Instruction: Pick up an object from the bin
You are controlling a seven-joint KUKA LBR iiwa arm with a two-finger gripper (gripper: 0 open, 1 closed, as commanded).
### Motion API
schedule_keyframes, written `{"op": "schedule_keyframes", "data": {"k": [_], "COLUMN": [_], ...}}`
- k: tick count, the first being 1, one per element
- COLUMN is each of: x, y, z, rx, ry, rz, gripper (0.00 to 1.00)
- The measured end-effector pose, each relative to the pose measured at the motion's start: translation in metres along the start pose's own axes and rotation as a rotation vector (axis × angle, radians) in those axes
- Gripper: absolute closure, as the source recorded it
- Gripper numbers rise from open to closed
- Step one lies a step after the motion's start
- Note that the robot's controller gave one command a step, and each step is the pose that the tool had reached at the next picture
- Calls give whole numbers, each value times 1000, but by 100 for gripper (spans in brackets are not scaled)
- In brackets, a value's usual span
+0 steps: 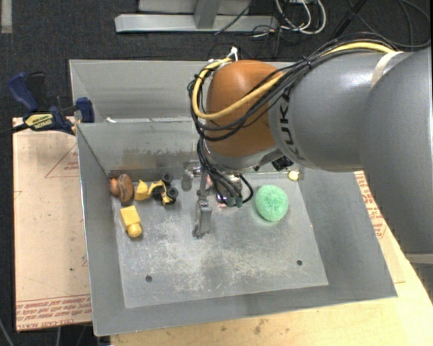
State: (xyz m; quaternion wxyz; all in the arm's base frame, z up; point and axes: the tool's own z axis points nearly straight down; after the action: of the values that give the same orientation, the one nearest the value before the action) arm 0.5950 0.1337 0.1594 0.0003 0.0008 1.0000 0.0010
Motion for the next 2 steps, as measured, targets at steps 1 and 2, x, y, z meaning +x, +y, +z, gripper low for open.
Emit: {"op": "schedule_keyframes", "data": {"k": [1, 2], "x": [0, -23], "y": [0, 15], "z": [0, 27], "rx": [0, 0], "ry": [0, -12], "rz": [0, -59], "gripper": [0, 0]}}
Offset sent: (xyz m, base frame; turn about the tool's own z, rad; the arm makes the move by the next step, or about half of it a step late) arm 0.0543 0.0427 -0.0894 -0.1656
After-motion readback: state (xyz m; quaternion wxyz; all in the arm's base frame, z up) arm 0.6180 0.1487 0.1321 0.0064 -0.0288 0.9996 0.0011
